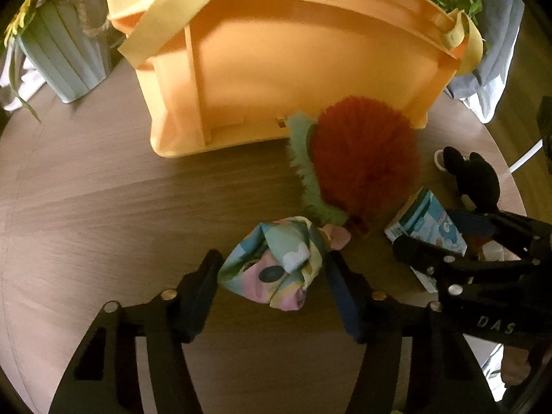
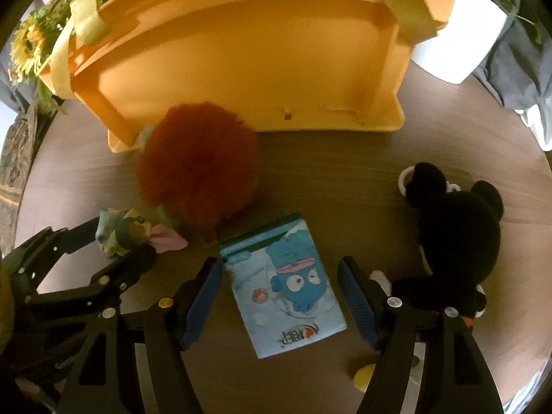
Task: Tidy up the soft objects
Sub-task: 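Close the left tool on the patterned bundle while the right tool grasps the blue box, then lift and carry the patterned bundle and blue box over the crate with both tools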
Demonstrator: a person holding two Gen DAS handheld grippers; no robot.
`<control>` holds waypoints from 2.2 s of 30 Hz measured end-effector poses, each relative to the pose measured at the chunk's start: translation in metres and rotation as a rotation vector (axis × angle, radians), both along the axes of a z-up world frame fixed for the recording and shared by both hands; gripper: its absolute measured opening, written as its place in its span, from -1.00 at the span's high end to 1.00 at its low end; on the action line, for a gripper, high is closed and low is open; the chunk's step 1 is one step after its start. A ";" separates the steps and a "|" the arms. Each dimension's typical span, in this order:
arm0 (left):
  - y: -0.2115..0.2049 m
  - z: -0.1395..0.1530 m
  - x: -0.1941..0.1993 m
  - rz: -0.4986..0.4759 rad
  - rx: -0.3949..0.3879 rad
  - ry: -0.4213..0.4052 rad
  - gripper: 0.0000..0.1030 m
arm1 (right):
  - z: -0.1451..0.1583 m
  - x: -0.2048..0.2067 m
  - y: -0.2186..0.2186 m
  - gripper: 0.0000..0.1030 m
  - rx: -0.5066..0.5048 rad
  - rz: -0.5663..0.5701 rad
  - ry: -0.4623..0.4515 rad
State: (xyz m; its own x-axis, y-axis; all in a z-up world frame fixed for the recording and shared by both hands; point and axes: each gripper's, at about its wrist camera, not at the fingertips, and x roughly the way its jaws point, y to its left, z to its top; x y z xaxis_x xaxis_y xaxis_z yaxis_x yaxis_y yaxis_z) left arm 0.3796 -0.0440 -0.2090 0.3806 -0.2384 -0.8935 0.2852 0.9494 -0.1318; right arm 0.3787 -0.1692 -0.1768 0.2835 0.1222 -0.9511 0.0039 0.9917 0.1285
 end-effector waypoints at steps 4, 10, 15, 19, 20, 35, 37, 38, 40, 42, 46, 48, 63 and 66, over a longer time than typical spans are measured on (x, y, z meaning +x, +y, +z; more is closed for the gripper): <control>0.001 0.001 0.002 -0.005 0.001 -0.007 -0.06 | -0.004 0.000 0.003 -0.35 -0.001 -0.005 0.007; 0.002 0.001 -0.002 -0.005 0.004 -0.020 -0.02 | -0.002 -0.004 0.007 -0.19 -0.004 -0.013 -0.002; 0.010 0.009 -0.010 -0.003 0.004 -0.039 -0.01 | 0.001 -0.010 0.009 -0.19 -0.004 -0.012 -0.017; 0.013 0.018 -0.016 0.007 0.002 -0.057 -0.01 | 0.008 -0.021 0.007 -0.19 0.001 -0.018 -0.036; 0.015 0.022 -0.018 0.012 0.003 -0.066 -0.01 | 0.011 -0.022 0.008 -0.19 0.002 -0.020 -0.043; 0.017 0.081 -0.035 0.023 -0.020 -0.226 -0.01 | 0.062 -0.054 0.002 -0.19 0.024 -0.056 -0.175; 0.016 0.090 -0.036 0.026 -0.032 -0.246 -0.01 | 0.072 -0.058 0.003 -0.19 0.023 -0.059 -0.201; 0.016 0.094 -0.036 0.026 -0.037 -0.257 -0.01 | 0.078 -0.057 0.001 -0.19 0.020 -0.061 -0.218; 0.016 0.103 -0.037 0.028 -0.046 -0.279 -0.01 | 0.091 -0.056 0.000 -0.19 0.020 -0.064 -0.246; 0.015 0.112 -0.037 0.028 -0.052 -0.305 -0.01 | 0.096 -0.046 -0.009 -0.19 0.024 -0.067 -0.265; 0.014 0.129 -0.038 0.027 -0.059 -0.357 -0.01 | 0.114 -0.047 -0.010 -0.19 0.024 -0.075 -0.315; 0.013 0.137 -0.040 0.030 -0.062 -0.381 -0.01 | 0.122 -0.050 -0.014 -0.19 0.025 -0.078 -0.340; 0.013 0.198 -0.031 0.055 -0.093 -0.558 -0.01 | 0.178 -0.038 -0.019 -0.19 0.051 -0.099 -0.543; 0.012 0.207 -0.026 0.059 -0.094 -0.582 -0.02 | 0.187 -0.033 -0.018 -0.19 0.054 -0.095 -0.577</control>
State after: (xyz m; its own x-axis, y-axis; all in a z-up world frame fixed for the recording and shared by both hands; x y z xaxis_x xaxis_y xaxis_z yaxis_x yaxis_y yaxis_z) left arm 0.3539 -0.0317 -0.0018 0.8169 -0.2697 -0.5099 0.2828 0.9577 -0.0536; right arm 0.3454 -0.1876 0.0101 0.7659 0.1146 -0.6327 0.0072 0.9824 0.1867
